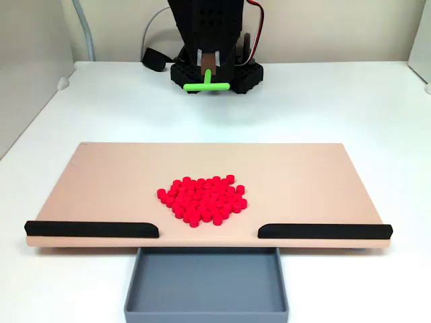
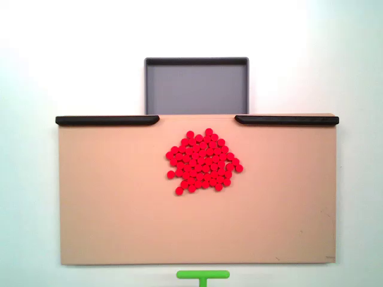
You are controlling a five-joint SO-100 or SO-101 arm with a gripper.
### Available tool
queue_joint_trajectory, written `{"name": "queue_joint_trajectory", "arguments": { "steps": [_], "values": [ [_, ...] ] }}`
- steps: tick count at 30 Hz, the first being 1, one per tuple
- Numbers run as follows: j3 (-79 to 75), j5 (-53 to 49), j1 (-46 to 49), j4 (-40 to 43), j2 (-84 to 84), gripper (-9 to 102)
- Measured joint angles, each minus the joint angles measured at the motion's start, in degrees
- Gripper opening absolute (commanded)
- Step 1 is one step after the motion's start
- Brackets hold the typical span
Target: Push granules from bottom to the grey container
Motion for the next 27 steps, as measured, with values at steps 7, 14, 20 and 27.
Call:
{"name": "queue_joint_trajectory", "arguments": {
  "steps": [7,14,20,27],
  "values": [
    [0.0,2.7,-2.7,0.0,-3.1,0],
    [0.0,2.9,-2.6,0.0,-3.1,0],
    [0.0,2.9,-2.6,0.0,-3.1,0],
    [0.0,2.9,-2.6,0.0,-3.1,0]
  ]
}}
